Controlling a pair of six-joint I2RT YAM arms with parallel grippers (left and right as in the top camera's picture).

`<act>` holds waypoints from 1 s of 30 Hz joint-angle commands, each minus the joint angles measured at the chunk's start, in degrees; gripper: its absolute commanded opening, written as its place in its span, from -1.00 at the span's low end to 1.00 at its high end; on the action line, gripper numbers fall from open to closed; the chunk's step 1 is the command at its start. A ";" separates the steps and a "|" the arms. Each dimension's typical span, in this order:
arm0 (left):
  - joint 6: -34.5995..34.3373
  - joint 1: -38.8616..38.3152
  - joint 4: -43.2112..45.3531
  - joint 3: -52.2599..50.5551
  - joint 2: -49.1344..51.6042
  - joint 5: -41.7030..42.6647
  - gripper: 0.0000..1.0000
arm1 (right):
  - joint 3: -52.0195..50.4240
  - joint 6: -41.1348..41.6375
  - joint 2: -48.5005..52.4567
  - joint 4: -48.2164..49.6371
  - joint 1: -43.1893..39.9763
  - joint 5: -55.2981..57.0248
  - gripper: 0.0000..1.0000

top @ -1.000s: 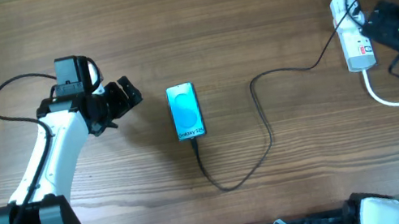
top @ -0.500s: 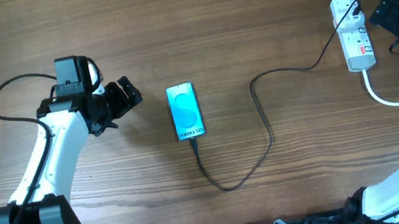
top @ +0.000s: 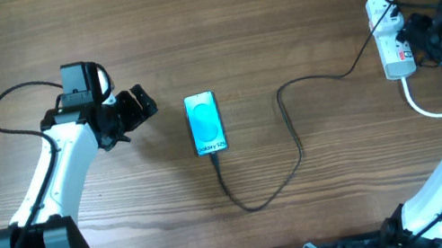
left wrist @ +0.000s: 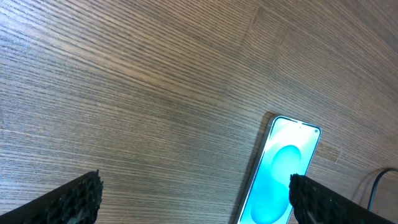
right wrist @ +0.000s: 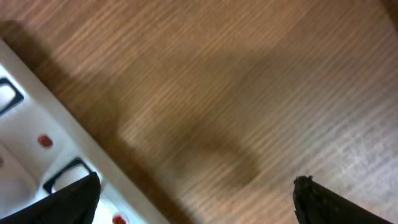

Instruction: Plug charger to phone and switch on socket

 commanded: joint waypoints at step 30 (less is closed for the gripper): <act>0.31 0.48 0.22 -0.04 0.00 -0.35 1.00 | 2.67 -2.64 -6.14 -6.60 -1.14 -1.36 0.99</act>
